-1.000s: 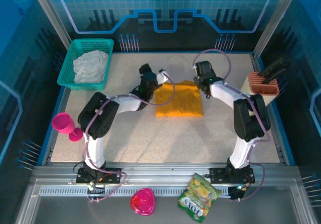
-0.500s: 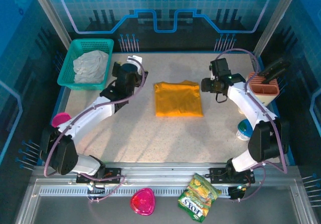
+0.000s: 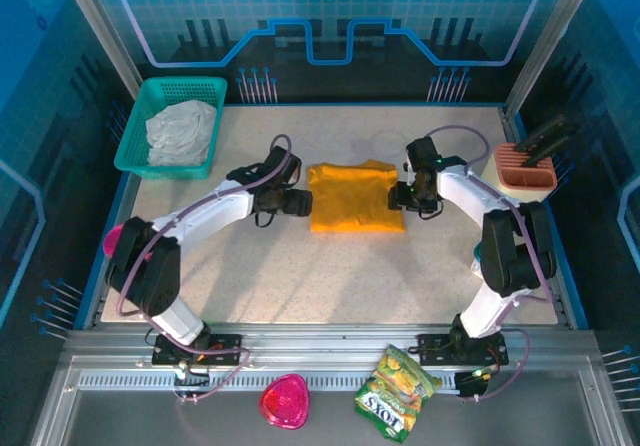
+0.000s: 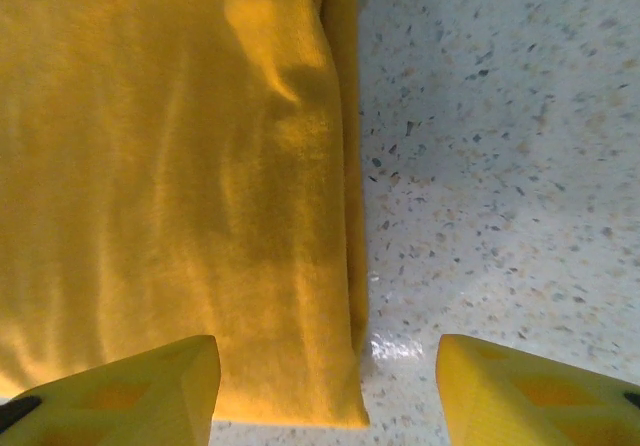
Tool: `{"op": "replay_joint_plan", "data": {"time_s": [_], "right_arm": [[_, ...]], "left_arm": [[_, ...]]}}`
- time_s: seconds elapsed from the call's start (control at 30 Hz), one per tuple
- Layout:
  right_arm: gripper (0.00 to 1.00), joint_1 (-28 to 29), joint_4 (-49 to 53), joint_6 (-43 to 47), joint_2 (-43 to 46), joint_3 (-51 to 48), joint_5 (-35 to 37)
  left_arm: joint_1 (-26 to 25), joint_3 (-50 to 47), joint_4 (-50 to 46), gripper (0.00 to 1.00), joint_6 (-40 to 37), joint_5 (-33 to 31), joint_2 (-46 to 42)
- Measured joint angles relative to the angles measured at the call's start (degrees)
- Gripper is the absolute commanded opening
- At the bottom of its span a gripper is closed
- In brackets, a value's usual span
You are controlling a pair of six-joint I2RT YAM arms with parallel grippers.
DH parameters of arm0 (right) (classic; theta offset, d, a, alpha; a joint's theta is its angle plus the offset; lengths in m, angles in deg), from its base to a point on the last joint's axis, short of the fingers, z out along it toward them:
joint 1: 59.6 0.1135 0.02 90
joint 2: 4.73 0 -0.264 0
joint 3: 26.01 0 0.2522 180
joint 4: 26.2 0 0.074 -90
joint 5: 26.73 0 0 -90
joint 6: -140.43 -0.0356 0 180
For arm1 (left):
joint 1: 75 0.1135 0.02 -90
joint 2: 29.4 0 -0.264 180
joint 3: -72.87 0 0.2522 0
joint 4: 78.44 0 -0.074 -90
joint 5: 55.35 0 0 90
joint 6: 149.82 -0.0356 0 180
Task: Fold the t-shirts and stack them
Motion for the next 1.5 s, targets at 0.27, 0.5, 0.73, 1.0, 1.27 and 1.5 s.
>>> {"op": "replay_joint_plan", "data": {"time_s": [0.27, 0.5, 0.73, 1.0, 1.27, 1.5], "right_arm": [[0.56, 0.13, -3.28, -0.87, -5.35, 0.0, -0.98], [0.52, 0.9, -4.76, -1.31, -7.41, 0.02, -1.53], [0.47, 1.97, -4.98, -2.1, -8.13, 0.11, -0.2], [0.26, 4.11, -5.16, -3.08, -9.79, 2.14, -0.52], [0.0, 5.88, -4.04, -2.64, -14.01, 8.48, -1.46], [0.0, 6.08, -0.92, -1.36, -18.29, 15.34, -1.44]], "left_arm": [[-2.71, 2.58, 2.05, 0.72, 3.26, 1.64, 10.82], [-3.28, 2.67, 4.87, 0.65, 5.42, 1.7, 14.69], [-3.28, 3.82, 5.38, 0.6, 5.79, 1.6, 17.11], [-3.02, 5.46, 3.93, 0.24, 5.31, 0.28, 18.4], [-2.93, 7.19, 5.25, 0.0, 4.2, 0.07, 19.54], [-0.57, 10.8, 4.92, 0.0, 2.84, 0.13, 22.08]]}}
